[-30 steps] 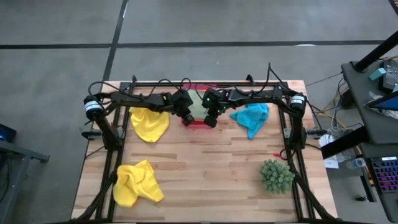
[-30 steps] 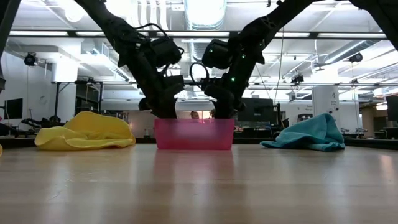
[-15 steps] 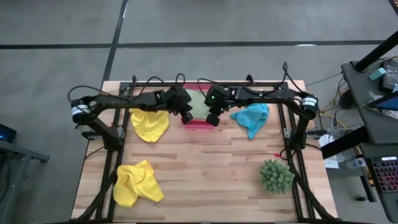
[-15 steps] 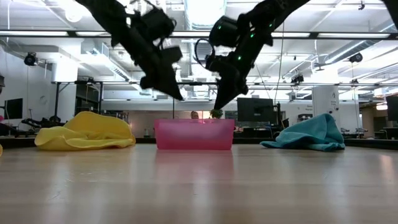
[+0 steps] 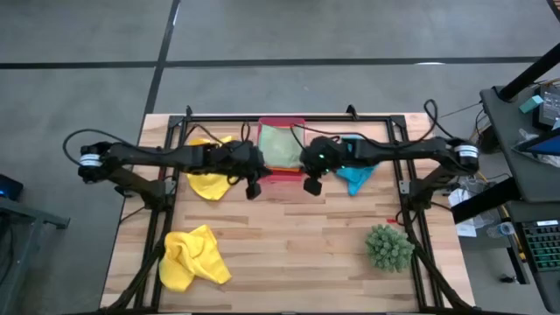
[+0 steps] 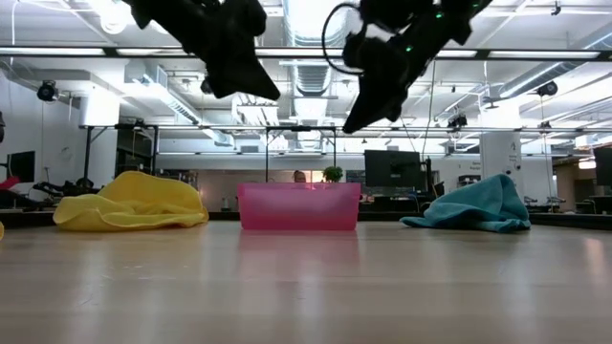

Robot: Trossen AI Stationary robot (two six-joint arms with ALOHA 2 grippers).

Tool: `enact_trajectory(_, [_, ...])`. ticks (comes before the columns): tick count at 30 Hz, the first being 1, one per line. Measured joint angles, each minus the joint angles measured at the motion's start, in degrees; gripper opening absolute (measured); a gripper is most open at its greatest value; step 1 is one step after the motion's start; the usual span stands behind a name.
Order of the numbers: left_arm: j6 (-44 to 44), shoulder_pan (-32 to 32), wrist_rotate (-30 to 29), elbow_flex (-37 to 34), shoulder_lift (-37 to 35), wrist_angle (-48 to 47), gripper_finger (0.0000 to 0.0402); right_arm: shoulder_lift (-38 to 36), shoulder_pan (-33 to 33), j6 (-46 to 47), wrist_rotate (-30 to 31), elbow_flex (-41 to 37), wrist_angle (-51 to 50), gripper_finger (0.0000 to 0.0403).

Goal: Fold microfiber towels
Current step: Fold the top yellow towel

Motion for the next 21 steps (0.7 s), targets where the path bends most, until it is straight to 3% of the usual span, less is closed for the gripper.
enact_trajectory(12, [-13.69,-6.62,0.09,-1.52,-1.69,-5.48,0.0004,-8.73,7.55,1.69,-0.08,-16.67,22.34,0.0009])
enact_trajectory(21, [-24.86,-10.92,0.31,-1.54,-1.74,-18.08,0.0004,-8.74,14.21,3.38,-0.09,-19.01,24.95,0.0009])
